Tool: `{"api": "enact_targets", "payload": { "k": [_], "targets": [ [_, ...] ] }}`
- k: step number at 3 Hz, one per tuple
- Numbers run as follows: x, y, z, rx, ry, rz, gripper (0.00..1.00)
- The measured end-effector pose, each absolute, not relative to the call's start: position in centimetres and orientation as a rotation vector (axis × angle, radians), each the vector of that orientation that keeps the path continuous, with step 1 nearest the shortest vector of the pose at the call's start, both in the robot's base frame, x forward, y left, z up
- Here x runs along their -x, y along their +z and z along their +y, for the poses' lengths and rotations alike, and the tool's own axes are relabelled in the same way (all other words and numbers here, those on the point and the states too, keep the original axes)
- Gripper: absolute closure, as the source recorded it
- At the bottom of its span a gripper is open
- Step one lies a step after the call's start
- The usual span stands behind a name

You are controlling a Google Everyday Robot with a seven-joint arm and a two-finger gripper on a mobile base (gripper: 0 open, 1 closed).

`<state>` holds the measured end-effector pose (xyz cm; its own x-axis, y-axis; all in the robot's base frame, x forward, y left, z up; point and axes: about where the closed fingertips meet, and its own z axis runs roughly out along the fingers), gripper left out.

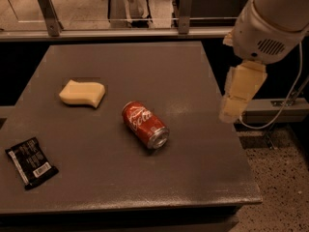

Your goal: Place coke can upright

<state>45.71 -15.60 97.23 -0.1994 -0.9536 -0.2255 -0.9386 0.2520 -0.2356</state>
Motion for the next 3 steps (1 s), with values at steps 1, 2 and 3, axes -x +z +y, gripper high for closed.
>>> {"api": "enact_targets", "payload": {
  "k": [1,2,3],
  "targets": [
    [-47.1,96.1,-10.0,1.745,-0.019,2.215,0.0],
    [-48.5,94.6,-5.6,1.737,-0.028,2.308,0.0],
    [-48.8,93.7,-3.2,1.667,-0.105,2.432,0.0]
  ]
}}
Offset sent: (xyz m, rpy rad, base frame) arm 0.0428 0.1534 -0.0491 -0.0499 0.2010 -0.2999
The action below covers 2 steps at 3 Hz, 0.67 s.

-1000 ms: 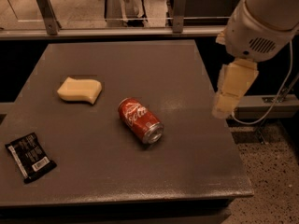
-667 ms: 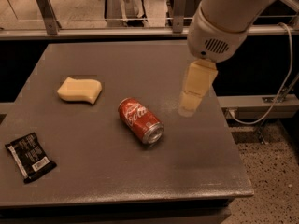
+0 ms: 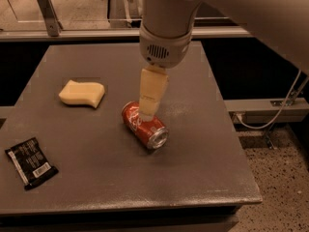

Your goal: Place coke can upright

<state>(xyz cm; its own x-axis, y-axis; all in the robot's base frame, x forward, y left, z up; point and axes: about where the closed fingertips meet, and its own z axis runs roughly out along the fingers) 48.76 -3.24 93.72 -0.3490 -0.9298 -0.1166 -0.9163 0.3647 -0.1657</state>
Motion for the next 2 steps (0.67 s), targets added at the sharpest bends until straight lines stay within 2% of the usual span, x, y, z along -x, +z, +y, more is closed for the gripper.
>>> {"api": "enact_targets", "payload": {
  "k": [2],
  "targets": [
    [-48.89,94.03,-2.81,1.552,-0.097,2.485,0.0]
  ]
}}
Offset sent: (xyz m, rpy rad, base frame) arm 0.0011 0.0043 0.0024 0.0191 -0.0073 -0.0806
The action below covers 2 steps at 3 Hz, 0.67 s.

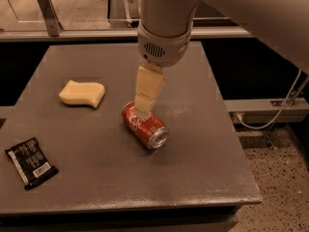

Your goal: Place coke can upright

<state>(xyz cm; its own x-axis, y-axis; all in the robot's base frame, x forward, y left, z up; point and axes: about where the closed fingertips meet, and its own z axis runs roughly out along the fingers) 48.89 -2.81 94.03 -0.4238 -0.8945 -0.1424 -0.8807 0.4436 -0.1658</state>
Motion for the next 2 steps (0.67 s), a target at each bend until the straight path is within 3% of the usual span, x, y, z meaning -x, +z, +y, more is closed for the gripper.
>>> {"api": "enact_targets", "payload": {
  "k": [2],
  "targets": [
    [-49.1,92.2,0.1,1.461,-0.01,2.499,0.0]
  ]
}}
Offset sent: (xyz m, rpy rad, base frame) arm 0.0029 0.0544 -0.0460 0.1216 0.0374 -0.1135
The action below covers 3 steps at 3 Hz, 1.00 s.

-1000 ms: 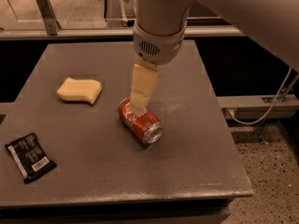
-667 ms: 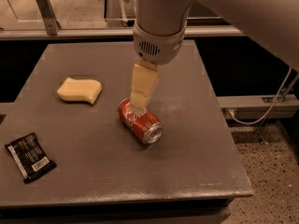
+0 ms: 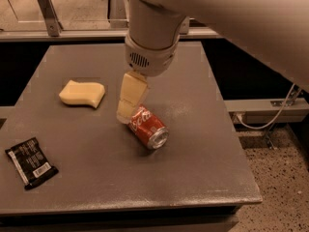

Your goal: Place coke can upright

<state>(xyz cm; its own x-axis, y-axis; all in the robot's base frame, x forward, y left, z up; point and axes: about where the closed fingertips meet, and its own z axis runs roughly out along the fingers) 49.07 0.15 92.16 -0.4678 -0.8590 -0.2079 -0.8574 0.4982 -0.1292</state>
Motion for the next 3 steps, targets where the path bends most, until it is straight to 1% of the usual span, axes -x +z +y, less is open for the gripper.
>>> {"api": "enact_targets", "payload": {
  "k": [1,3],
  "targets": [
    [-48.26,90.02,2.42,1.373,0.033,2.552,0.0],
    [-48.43,89.64,2.08,1.332,0.039,2.579,0.0]
  ]
}}
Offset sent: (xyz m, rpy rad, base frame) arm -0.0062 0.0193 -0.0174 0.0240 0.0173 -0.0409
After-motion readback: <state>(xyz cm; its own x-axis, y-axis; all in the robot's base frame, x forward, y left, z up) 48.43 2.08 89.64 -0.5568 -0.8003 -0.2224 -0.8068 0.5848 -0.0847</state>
